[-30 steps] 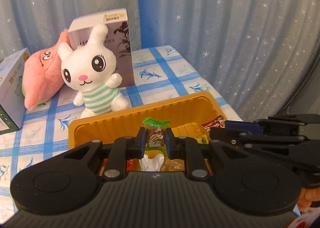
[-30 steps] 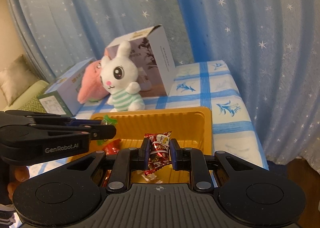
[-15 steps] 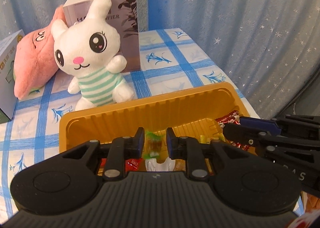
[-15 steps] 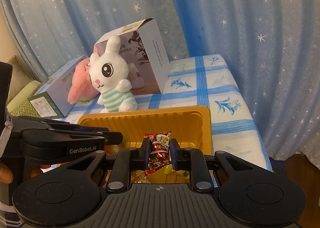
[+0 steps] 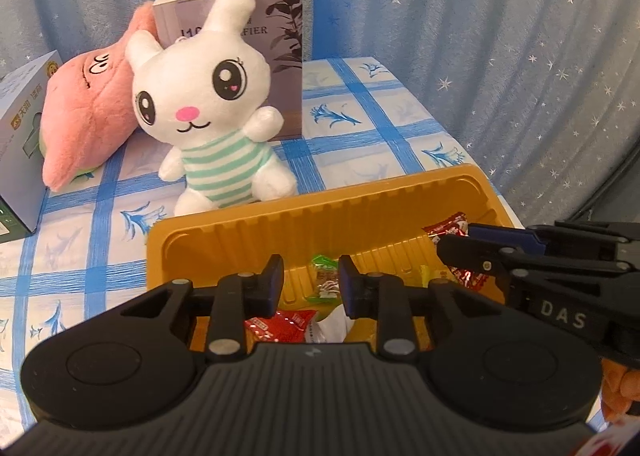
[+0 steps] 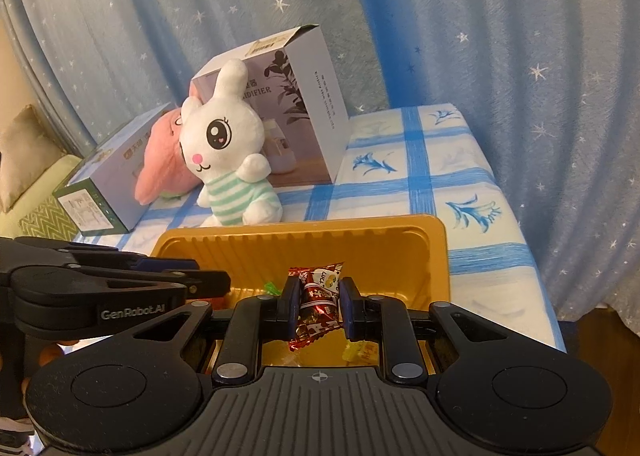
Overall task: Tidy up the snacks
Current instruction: 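Open the left tool dropping the green candy while the right tool releases its candy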
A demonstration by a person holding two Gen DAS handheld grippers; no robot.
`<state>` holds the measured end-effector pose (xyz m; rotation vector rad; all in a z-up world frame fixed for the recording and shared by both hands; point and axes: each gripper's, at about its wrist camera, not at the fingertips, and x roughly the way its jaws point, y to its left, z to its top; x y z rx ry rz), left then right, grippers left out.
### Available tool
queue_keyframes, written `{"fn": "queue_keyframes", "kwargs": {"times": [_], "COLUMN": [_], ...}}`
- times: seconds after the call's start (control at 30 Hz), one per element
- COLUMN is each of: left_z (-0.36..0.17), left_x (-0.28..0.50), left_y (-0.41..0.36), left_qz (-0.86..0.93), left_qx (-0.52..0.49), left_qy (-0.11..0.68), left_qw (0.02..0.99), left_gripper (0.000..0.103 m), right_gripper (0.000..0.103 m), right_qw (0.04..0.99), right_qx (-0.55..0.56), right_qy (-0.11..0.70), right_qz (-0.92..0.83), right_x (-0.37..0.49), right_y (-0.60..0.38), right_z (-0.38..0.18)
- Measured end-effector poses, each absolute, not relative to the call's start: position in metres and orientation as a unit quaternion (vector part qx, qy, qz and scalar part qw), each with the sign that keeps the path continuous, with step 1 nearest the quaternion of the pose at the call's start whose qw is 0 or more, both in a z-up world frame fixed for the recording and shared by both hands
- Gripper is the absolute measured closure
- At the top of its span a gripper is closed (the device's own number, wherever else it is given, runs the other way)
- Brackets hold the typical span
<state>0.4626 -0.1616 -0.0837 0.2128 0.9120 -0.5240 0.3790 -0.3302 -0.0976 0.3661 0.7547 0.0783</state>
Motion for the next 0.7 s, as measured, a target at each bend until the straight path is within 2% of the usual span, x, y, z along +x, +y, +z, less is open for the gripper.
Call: {"fn": "queue_keyframes", "kwargs": {"times": [0.37,0.7], "left_z": [-0.078,-0.077], "left_x": [0.458,0.448], "left_y": [-0.143,-0.133], "left_qz": [-0.240,-0.233], "left_qx": [0.102,0.098], "left_qy": [0.428,0.430], "left_qw": [0.865,0.867], "left_gripper": [0.076,0.070], "right_gripper": [0.081,0.081], "right_qw": [0.914,0.911], "right_qx": [0.173,0.163], "right_qy": [0.365,0.377], "right_qz": [0.044,0.047], "right_x": [0.390,0.387], "right_y": [-0.321,-0.314], "right_z": [-0.101,-0.102]}}
